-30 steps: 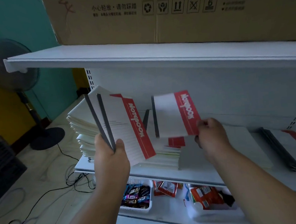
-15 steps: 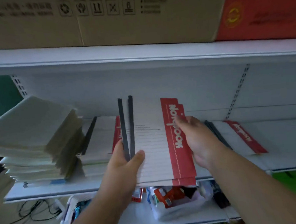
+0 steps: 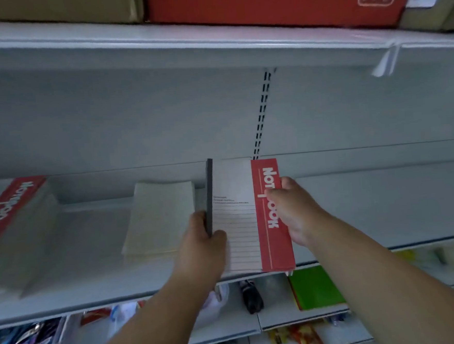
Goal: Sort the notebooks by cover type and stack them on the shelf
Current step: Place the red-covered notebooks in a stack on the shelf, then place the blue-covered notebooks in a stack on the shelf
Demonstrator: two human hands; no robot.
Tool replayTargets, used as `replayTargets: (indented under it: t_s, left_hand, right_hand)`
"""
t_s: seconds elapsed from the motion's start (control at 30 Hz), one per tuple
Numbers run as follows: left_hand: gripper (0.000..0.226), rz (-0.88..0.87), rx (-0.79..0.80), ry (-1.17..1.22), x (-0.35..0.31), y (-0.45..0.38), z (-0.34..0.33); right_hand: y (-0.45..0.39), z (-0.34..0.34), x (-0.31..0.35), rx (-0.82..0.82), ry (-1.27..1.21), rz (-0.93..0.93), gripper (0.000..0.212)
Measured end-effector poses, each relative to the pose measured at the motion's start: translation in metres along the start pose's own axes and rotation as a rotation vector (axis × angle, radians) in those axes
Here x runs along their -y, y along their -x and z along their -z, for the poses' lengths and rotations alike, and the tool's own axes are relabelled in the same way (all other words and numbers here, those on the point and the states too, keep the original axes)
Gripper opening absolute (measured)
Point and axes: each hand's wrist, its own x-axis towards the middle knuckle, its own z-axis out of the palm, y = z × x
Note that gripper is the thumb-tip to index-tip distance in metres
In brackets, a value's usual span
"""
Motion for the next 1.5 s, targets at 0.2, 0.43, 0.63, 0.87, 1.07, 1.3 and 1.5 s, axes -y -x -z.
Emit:
replayTargets:
  t_s: [0.2, 0.43, 0.63, 0.87, 1.07, 1.3, 1.5]
  left_hand:
    - [0.025, 0.055, -0.033, -0.379, 0.005, -0.062, -0.054]
    - [0.039, 0.125, -0.062, -0.675, 0.007, -0.11, -0.077]
    - [0.037, 0.023, -0.164, -0.79, 0.01, -0.116, -0.083]
    - [0.03, -0.153, -0.206, -0.614, 0.015, -0.054, -0.038]
    - [0.028, -0.205, -0.384, -0.609, 0.05, 0.003, 0.076]
    - [0.021, -0.203, -0.54, -0.528, 0.09, 0.031, 0.221]
    - [0.017, -0.319, -0.653, -0.475, 0.114, 0.057, 0.341]
  right_hand:
    - [-0.088, 0.037, -0.017, 0.067, 0.398, 0.031, 0.011]
    - [-0.15, 0.019, -0.028, -0.005, 0.803, 0.067, 0.016]
    - [-0.151, 0.018, -0.033, -0.117, 0.928, 0.195, 0.049]
    - [-0.079, -0.013, -0.002, -0.045, 0.835, 0.669, 0.036]
    - [0.002, -0.083, 0.038, 0.019, 0.681, 0.999, 0.033]
    - [0.067, -0.21, 0.073, 0.026, 0.604, 1.107, 0.029]
    - [0.094, -0.317, 0.071, 0.053, 0.592, 0.924, 0.025]
